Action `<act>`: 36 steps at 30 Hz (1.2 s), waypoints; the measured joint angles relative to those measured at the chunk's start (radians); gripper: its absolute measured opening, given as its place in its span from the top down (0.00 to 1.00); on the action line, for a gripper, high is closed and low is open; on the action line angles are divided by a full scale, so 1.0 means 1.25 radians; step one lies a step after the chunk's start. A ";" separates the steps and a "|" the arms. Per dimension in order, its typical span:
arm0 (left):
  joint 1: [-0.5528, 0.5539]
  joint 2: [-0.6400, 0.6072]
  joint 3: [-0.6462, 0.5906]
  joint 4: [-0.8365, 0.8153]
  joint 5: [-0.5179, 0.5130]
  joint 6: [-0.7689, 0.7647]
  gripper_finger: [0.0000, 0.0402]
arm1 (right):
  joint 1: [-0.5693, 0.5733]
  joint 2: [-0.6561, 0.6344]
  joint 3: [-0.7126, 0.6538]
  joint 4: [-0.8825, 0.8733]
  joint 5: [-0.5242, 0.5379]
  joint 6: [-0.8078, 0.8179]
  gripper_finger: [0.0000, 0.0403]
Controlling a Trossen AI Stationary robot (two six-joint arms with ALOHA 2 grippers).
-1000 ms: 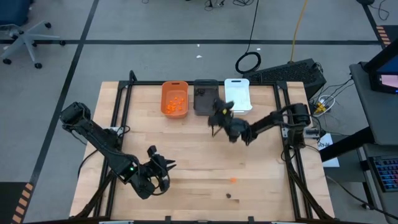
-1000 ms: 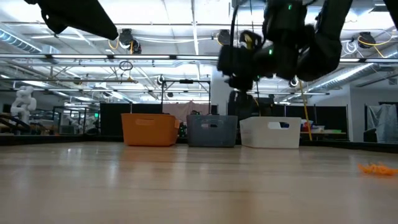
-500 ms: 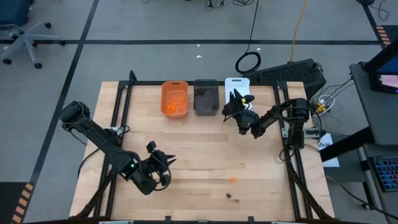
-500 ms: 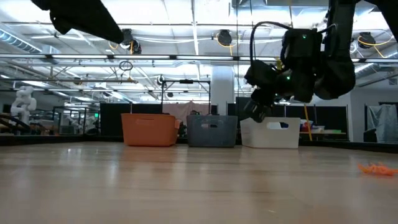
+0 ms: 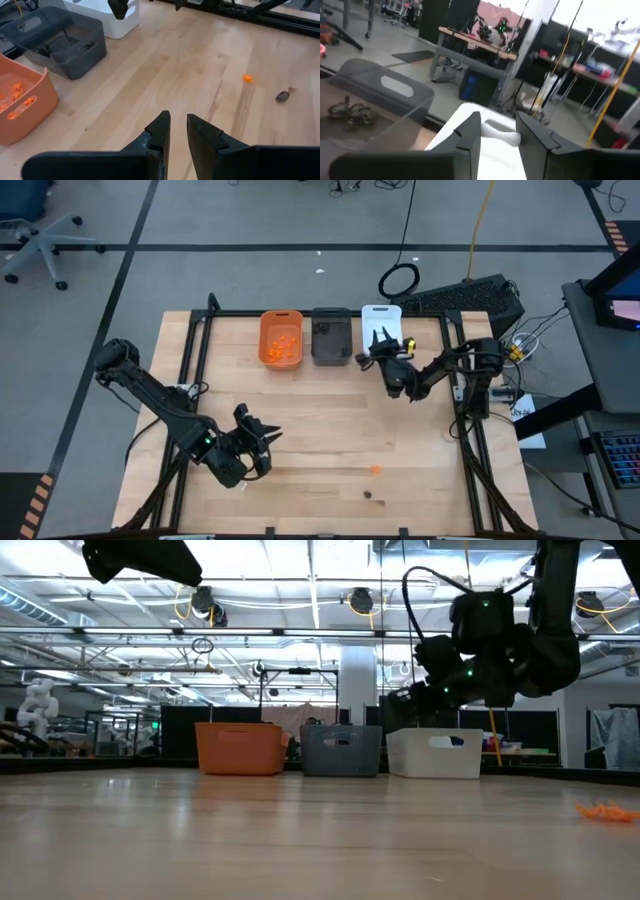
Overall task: Sort Halloween decoration
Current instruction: Put the white bone toy into the white bin, then put the orange spider toy into the orange bin
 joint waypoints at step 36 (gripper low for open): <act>-0.007 0.000 0.000 0.006 0.027 -0.005 0.84 | 0.281 -0.584 0.000 -1.017 -0.781 0.638 0.44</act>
